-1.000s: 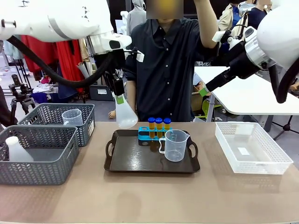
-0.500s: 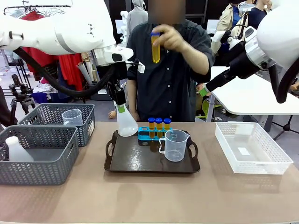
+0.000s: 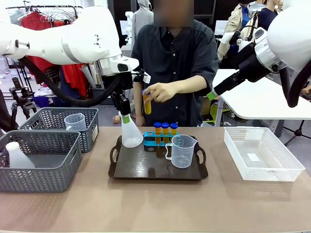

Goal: Prepare the laboratory tools.
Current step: Pick up one Small flask and place it on the Handle tray.

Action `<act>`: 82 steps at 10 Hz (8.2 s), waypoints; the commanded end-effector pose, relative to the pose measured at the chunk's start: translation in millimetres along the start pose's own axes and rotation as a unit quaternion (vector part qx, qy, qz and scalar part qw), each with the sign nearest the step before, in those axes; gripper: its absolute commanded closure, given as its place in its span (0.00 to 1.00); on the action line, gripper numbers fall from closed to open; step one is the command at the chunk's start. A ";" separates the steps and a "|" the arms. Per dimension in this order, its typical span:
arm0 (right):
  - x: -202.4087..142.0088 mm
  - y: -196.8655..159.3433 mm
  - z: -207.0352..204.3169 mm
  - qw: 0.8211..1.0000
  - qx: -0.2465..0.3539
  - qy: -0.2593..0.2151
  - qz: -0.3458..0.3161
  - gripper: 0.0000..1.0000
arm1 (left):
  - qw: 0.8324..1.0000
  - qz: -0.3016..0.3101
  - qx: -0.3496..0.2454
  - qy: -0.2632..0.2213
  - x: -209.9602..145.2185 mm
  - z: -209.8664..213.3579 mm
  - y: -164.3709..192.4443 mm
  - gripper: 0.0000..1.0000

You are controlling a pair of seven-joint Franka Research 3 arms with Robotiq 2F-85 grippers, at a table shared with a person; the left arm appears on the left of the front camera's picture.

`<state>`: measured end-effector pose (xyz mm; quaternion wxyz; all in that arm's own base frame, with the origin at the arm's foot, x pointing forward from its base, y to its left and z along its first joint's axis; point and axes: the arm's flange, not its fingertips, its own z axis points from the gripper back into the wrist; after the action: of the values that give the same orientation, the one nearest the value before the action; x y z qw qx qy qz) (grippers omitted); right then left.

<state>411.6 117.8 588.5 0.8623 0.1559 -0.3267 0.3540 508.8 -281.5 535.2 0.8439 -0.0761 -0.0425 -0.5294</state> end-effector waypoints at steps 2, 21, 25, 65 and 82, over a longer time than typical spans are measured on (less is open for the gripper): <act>1.4 0.6 -0.2 1.000 0.006 -0.005 -0.004 0.00 | 1.000 0.003 -0.005 -0.009 -10.2 -5.1 6.4 1.00; 1.4 0.6 -0.2 1.000 0.006 -0.005 -0.004 0.00 | 0.999 0.033 0.004 -0.019 -18.5 11.0 24.8 1.00; 1.4 0.6 -0.2 1.000 0.006 -0.005 -0.004 0.00 | 0.999 0.033 0.004 -0.019 -18.5 11.0 24.8 1.00; 1.4 0.6 -0.2 1.000 0.006 -0.005 -0.004 0.00 | 0.995 -0.041 0.012 0.091 85.2 -113.9 24.4 0.00; 1.4 0.6 -0.2 1.000 0.006 -0.005 -0.004 0.00 | 0.975 -0.048 0.051 -0.209 -44.6 75.0 -2.5 0.00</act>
<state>411.5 118.0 588.4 0.8624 0.1557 -0.3265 0.3542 504.2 -243.2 615.9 0.8049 -0.1320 -0.2269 -0.5322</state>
